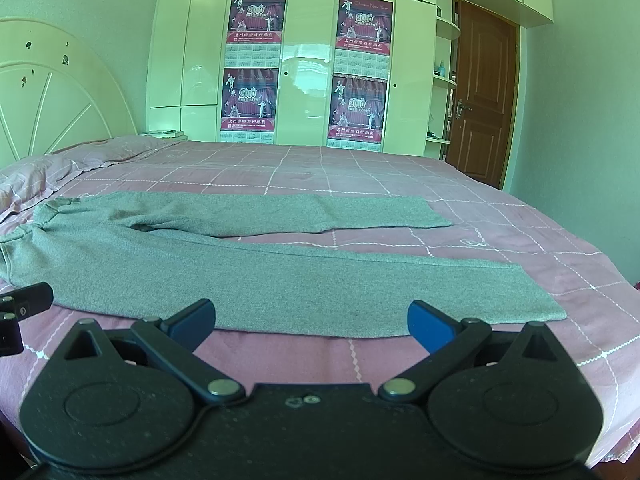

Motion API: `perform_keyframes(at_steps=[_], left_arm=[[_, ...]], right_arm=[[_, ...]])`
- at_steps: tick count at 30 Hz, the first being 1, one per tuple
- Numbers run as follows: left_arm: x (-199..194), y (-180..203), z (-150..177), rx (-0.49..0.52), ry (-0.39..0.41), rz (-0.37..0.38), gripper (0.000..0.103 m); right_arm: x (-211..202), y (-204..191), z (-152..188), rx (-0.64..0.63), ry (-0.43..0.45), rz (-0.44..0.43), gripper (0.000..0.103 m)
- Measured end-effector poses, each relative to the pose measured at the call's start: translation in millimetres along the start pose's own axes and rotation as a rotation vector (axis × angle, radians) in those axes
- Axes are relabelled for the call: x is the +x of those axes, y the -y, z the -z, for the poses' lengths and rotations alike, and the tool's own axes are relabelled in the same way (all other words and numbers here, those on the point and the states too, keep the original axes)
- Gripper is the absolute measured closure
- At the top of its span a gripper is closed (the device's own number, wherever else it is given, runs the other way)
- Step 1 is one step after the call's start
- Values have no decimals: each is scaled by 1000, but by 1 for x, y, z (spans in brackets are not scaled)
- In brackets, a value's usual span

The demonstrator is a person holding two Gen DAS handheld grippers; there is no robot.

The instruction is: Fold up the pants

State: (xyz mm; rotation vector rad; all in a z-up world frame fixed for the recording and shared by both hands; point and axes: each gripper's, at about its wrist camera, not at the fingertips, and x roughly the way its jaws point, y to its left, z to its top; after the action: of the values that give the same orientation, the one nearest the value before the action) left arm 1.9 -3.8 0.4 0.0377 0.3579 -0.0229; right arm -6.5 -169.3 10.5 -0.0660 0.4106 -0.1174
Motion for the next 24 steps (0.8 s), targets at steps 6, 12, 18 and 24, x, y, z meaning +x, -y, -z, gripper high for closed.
perform_keyframes(at_steps=[6, 12, 18, 24], left_arm=[[0, -1, -1, 1, 0, 3, 0], [0, -1, -1, 3, 1, 2, 0], [0, -2, -1, 4, 3, 3, 0], [0, -1, 0, 5, 4, 4, 0]], right_arm=[[0, 0, 0, 0, 0, 0, 6], [-2, -1, -1, 0, 2, 2, 6], [-2, -1, -1, 0, 2, 1, 6], [-2, -1, -1, 0, 2, 2, 6]])
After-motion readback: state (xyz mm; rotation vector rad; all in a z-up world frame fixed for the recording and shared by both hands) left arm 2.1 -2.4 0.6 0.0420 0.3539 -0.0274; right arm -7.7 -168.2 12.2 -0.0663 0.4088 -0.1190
